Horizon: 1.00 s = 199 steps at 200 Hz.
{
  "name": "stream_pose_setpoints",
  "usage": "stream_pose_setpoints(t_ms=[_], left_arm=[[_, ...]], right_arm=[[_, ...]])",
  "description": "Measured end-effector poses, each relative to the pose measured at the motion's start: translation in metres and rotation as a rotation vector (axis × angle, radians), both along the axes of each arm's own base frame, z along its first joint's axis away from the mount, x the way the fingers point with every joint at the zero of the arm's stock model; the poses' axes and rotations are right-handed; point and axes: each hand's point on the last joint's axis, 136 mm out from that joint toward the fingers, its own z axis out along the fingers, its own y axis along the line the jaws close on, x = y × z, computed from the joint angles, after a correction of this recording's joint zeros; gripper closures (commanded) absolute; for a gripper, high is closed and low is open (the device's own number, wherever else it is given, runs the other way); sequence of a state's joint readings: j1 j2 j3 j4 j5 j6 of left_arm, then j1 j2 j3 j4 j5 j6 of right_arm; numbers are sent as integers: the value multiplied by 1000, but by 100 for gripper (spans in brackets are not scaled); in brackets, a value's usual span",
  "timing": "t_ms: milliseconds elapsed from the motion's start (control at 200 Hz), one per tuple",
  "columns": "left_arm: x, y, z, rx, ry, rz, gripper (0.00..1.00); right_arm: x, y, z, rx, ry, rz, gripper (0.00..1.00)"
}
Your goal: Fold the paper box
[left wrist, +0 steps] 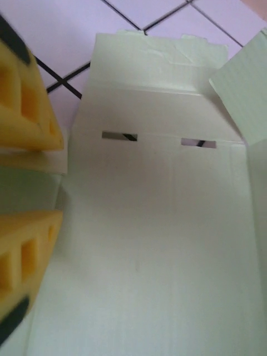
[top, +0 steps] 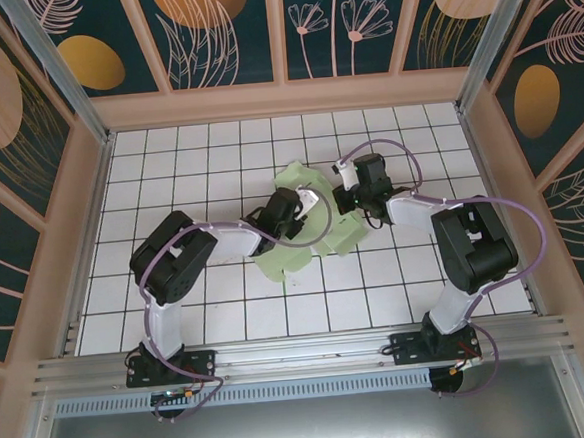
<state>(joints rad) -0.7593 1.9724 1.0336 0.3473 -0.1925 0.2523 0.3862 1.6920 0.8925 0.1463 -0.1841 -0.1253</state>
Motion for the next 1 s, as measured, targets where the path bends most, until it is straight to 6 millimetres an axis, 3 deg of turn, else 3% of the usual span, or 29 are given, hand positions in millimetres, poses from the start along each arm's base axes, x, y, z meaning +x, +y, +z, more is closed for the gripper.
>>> stream_pose_setpoints(t_ms=[45,120,160,275,405,761,996], left_arm=[[0,-3,7,-57,22,1,50],[1,-6,25,-157,42,-1,28],[1,-7,35,-214,50,-3,22],[6,-2,71,-398,64,5,12],[16,21,96,-573,80,70,9],[50,97,91,-859,201,364,11],[51,100,78,-885,259,406,11]], right_arm=[[0,0,0,0,0,0,100],[0,0,0,0,0,0,100],[0,0,0,0,-1,0,100],[0,0,0,-4,-3,3,100],[1,-1,0,-20,-13,9,100],[1,0,0,-64,-41,33,100],[0,9,2,-180,-105,72,100]])
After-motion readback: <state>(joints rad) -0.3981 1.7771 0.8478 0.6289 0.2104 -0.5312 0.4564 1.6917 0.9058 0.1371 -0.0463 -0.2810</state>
